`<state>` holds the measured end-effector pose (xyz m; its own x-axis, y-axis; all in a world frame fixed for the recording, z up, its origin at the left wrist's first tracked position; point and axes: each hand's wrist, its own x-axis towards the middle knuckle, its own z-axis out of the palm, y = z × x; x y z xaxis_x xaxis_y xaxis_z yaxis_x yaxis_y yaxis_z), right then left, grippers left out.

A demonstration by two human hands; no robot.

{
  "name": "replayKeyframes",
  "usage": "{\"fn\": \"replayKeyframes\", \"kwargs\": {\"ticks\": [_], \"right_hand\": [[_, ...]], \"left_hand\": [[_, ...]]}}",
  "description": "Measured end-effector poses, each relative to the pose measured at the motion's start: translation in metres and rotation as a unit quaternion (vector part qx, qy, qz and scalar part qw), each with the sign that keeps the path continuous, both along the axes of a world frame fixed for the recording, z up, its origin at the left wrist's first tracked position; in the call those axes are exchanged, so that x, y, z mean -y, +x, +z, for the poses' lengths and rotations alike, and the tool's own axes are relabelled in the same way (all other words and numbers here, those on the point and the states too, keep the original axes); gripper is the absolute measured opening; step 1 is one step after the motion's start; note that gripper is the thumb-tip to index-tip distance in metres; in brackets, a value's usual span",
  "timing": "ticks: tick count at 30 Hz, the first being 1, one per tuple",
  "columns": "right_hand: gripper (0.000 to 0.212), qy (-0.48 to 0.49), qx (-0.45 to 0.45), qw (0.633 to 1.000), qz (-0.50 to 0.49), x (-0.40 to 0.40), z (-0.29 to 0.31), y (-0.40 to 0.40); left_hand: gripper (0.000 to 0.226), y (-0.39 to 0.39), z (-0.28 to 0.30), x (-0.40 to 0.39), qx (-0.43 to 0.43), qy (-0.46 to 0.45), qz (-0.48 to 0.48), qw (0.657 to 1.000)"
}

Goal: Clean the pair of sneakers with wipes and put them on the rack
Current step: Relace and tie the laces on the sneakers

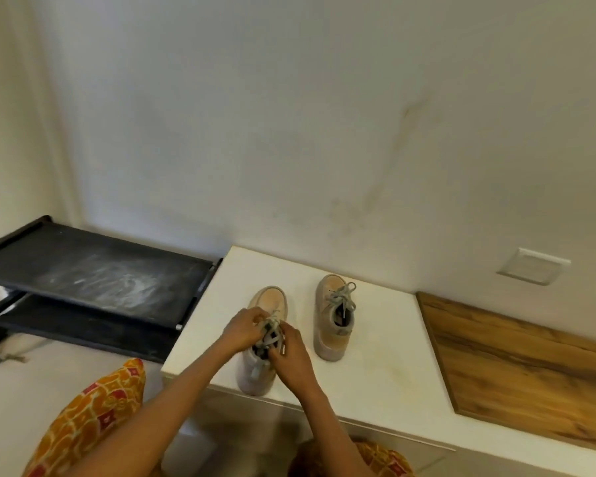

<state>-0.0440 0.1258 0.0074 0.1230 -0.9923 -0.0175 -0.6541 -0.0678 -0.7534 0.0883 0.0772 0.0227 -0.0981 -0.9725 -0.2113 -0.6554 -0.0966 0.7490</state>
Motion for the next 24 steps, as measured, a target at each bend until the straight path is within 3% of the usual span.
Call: {"fn": "replayKeyframes", "kwargs": {"ticks": [8, 12, 14, 16, 18, 19, 20, 22, 24], "right_hand": [[0.031, -0.021, -0.072, 0.995, -0.065, -0.036, -0.001, 0.008], [0.035, -0.084, -0.151, 0.981, -0.083, -0.045, 0.0, 0.011], [0.029, -0.113, -0.18, 0.974, -0.081, -0.042, 0.004, 0.017], [0.026, -0.108, -0.16, 0.975, -0.109, -0.033, 0.011, 0.023], [0.024, -0.061, -0.059, 0.981, -0.176, -0.022, 0.02, 0.027], [0.025, -0.031, 0.046, 0.976, -0.21, -0.018, 0.025, 0.029], [0.027, -0.001, 0.173, 0.955, -0.241, -0.015, 0.032, 0.03], [0.03, 0.055, 0.379, 0.876, -0.292, -0.011, 0.053, 0.028], [0.029, 0.067, 0.496, 0.811, -0.302, -0.005, 0.077, 0.022]], "left_hand": [[0.026, 0.013, -0.015, -0.049, -0.024, -0.039, 0.018, 0.999], [0.021, 0.02, -0.014, -0.055, -0.058, -0.048, 0.035, 0.997], [0.023, 0.019, -0.008, -0.051, -0.104, -0.041, 0.056, 0.992], [0.026, 0.02, 0.004, -0.047, -0.203, 0.011, 0.093, 0.975], [0.028, 0.024, 0.013, -0.043, -0.254, 0.052, 0.098, 0.961], [0.029, 0.026, 0.013, -0.041, -0.24, 0.048, 0.073, 0.967], [0.03, 0.027, 0.012, -0.04, -0.216, 0.04, 0.038, 0.975], [0.033, 0.028, 0.01, -0.041, -0.139, 0.011, -0.034, 0.99], [0.036, 0.024, 0.004, -0.042, -0.067, -0.014, -0.08, 0.994]]}}
